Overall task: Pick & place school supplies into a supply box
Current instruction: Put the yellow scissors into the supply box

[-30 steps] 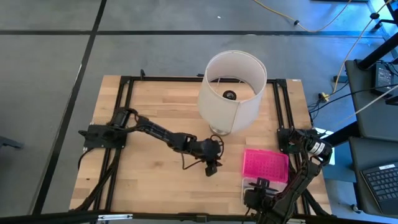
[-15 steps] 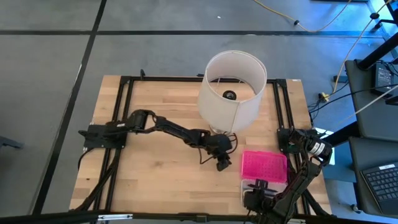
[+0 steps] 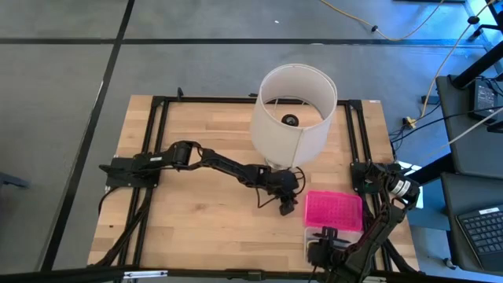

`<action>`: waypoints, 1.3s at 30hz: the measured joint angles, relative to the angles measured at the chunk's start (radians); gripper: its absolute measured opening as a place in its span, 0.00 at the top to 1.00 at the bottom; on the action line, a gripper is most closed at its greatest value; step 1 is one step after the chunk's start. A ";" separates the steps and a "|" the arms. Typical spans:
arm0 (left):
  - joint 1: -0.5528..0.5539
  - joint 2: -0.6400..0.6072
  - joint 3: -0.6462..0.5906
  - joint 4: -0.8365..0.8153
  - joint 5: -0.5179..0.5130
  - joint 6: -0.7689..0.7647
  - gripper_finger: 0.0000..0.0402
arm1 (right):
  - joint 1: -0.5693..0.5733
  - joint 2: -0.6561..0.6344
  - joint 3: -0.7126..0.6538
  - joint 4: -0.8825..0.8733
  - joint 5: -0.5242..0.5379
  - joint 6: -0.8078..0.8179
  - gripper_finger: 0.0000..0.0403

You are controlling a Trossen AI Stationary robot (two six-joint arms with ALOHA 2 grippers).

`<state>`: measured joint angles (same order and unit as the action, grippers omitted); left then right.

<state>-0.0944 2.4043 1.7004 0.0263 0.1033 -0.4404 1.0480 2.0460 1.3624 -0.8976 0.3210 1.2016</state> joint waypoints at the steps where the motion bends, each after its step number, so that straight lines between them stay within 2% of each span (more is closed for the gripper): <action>1: 0.001 0.000 0.009 -0.016 -0.022 0.000 0.64 | -0.002 0.000 0.000 0.005 0.000 -0.007 0.70; 5: 0.011 0.001 0.042 -0.100 -0.086 -0.008 0.67 | -0.019 0.001 0.000 0.026 -0.002 -0.046 0.70; 9: 0.011 0.003 0.056 -0.113 -0.091 0.026 0.70 | -0.036 0.001 0.000 0.045 -0.003 -0.098 0.70; 16: 0.014 0.004 0.058 -0.114 -0.057 0.035 0.74 | -0.070 0.002 0.000 0.089 -0.022 -0.185 0.70; 21: 0.004 0.004 0.059 -0.116 -0.057 0.051 0.76 | -0.085 0.001 0.000 0.091 -0.060 -0.186 0.70; 32: 0.024 0.039 0.065 -0.038 -0.013 0.040 0.76 | -0.084 0.001 0.000 0.110 -0.021 -0.217 0.58; 39: 0.025 0.047 0.063 -0.006 -0.006 0.078 0.76 | -0.091 0.001 0.000 0.117 -0.026 -0.220 0.56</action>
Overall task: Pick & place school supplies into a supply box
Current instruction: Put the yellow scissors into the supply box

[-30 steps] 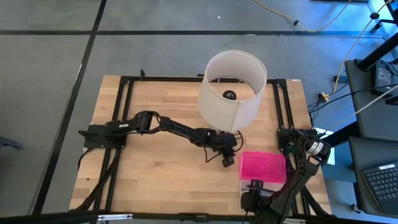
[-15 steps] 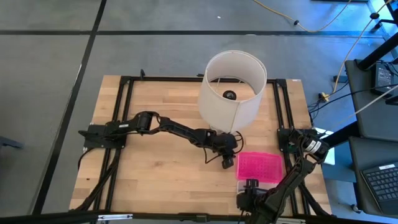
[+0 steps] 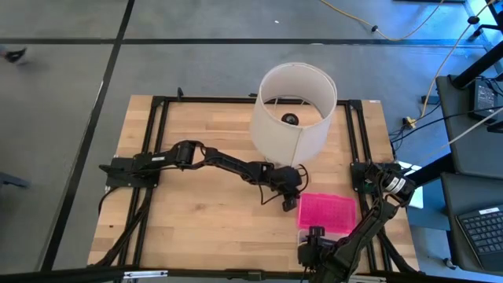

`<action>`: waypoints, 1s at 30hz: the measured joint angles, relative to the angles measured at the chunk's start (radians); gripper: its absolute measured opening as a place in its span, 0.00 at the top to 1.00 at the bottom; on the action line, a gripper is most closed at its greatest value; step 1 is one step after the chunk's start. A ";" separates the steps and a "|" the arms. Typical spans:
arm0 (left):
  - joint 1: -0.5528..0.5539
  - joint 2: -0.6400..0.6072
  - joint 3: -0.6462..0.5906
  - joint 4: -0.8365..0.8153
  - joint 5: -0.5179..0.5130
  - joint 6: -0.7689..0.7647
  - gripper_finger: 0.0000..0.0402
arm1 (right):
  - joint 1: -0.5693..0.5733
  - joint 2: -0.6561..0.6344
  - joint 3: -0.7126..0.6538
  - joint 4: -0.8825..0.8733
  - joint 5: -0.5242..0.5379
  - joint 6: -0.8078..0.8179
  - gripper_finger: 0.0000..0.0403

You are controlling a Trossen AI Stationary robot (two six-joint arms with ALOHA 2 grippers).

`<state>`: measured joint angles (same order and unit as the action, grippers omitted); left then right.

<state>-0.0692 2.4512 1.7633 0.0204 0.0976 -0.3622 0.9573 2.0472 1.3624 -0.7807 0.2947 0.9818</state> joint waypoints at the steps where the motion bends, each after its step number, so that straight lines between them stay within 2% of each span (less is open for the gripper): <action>1: -0.002 0.000 -0.001 0.015 0.013 0.008 0.76 | 0.000 0.000 0.000 0.000 0.000 -0.001 0.56; 6: -0.024 0.006 -0.005 0.088 0.126 0.020 0.76 | 0.000 0.000 0.000 0.000 0.000 0.000 0.56; 16: -0.046 0.005 -0.004 0.129 0.135 0.034 0.76 | 0.000 0.000 0.000 -0.002 -0.008 0.004 0.56; 25: -0.048 0.003 -0.003 0.198 0.215 0.026 0.76 | 0.000 0.000 0.000 -0.005 -0.022 0.002 0.56; 30: -0.048 0.002 -0.003 0.199 0.221 0.026 0.76 | 0.000 -0.001 0.001 -0.010 -0.024 0.004 0.51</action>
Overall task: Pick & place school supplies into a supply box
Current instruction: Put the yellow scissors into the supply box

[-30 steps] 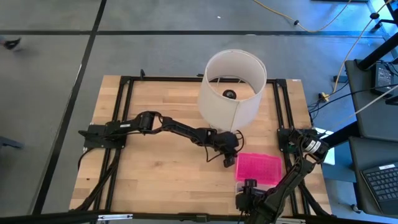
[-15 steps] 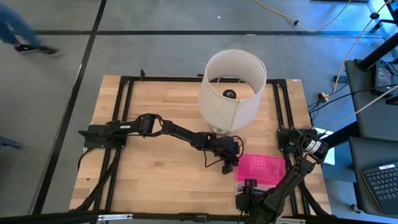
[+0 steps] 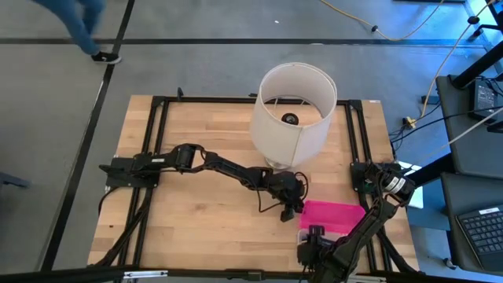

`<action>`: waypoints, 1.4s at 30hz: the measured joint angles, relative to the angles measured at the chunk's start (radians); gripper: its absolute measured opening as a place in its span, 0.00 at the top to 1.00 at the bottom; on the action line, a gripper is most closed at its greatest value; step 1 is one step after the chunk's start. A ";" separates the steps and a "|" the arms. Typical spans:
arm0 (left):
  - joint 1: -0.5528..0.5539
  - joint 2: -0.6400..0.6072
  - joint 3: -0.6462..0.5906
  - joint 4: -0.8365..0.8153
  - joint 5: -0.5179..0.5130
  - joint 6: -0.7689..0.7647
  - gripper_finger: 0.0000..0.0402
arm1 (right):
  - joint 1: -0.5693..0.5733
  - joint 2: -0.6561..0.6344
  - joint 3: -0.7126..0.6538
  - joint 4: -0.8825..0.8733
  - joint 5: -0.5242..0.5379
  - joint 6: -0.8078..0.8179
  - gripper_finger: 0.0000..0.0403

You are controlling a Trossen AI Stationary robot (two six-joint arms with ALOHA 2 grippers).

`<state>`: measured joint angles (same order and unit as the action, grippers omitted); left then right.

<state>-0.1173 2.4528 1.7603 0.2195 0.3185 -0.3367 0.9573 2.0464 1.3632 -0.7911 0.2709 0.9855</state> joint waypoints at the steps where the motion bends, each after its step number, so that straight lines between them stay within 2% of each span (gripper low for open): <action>1: 0.000 0.000 0.000 0.000 0.001 0.000 0.76 | 0.000 0.000 0.000 -0.003 0.000 0.000 0.48; 7: 0.000 0.000 0.000 -0.002 0.003 0.001 0.76 | 0.000 0.001 0.019 -0.047 -0.004 0.016 0.34; 12: 0.000 0.000 0.000 -0.002 0.002 0.001 0.76 | 0.002 0.005 0.069 -0.125 -0.018 0.010 0.29; 29: 0.002 0.000 0.000 0.033 0.002 0.018 0.76 | 0.002 0.003 0.076 -0.129 -0.006 0.029 0.28; 42: 0.002 -0.002 0.000 0.041 0.006 0.028 0.76 | 0.004 0.002 0.077 -0.143 -0.038 0.057 0.28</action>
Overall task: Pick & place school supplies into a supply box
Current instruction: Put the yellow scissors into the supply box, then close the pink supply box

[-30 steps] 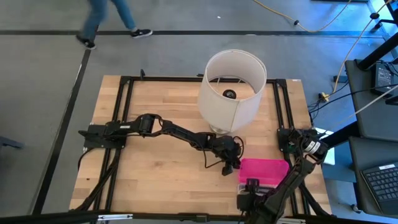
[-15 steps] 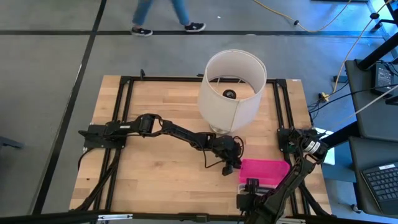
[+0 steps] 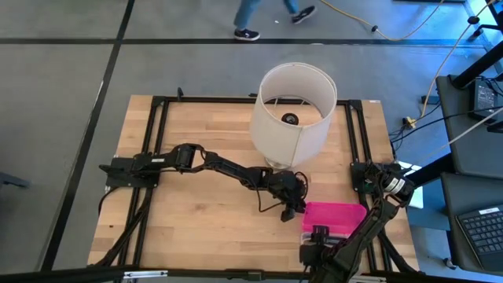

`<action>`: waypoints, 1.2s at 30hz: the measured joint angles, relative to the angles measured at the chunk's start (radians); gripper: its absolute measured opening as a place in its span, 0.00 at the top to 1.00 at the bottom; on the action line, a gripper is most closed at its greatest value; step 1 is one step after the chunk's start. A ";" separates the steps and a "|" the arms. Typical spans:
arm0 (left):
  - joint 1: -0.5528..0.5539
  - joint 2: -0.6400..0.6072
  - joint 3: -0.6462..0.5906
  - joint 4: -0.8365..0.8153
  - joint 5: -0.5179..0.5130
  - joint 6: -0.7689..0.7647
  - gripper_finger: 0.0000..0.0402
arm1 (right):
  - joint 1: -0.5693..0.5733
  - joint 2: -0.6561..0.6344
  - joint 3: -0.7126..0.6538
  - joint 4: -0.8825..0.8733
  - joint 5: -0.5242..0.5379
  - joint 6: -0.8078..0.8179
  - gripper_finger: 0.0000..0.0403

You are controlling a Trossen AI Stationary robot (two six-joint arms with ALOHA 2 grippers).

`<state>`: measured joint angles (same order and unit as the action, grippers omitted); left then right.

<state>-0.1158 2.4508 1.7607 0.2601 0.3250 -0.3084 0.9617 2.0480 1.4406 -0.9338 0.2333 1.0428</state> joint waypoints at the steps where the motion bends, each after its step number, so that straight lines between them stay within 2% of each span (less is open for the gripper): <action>1: 0.000 0.000 0.000 0.000 0.000 0.000 0.76 | 0.000 0.000 0.000 -0.002 0.000 0.002 0.28; 8: 0.000 0.000 0.000 -0.001 0.001 0.000 0.76 | 0.001 0.000 0.000 -0.007 -0.001 0.011 0.30; 15: 0.000 0.000 0.000 -0.001 0.002 0.000 0.76 | 0.001 0.000 0.000 -0.013 -0.001 -0.001 0.45; 19: 0.000 0.000 0.000 -0.001 0.002 0.000 0.76 | 0.002 -0.001 0.000 -0.013 -0.001 -0.005 0.50; 22: 0.000 0.000 0.000 -0.001 0.002 0.000 0.76 | 0.002 -0.002 0.000 -0.014 -0.005 -0.005 0.51; 27: 0.000 0.000 0.000 -0.002 0.003 0.007 0.76 | 0.001 -0.002 0.003 -0.023 -0.078 -0.009 0.52; 36: 0.000 0.000 0.000 -0.002 0.003 0.008 0.76 | 0.001 -0.002 0.080 -0.123 -0.077 -0.001 0.52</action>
<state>-0.1162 2.4508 1.7607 0.2584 0.3275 -0.3000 0.9627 2.0457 1.5211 -1.0565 0.1558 1.0413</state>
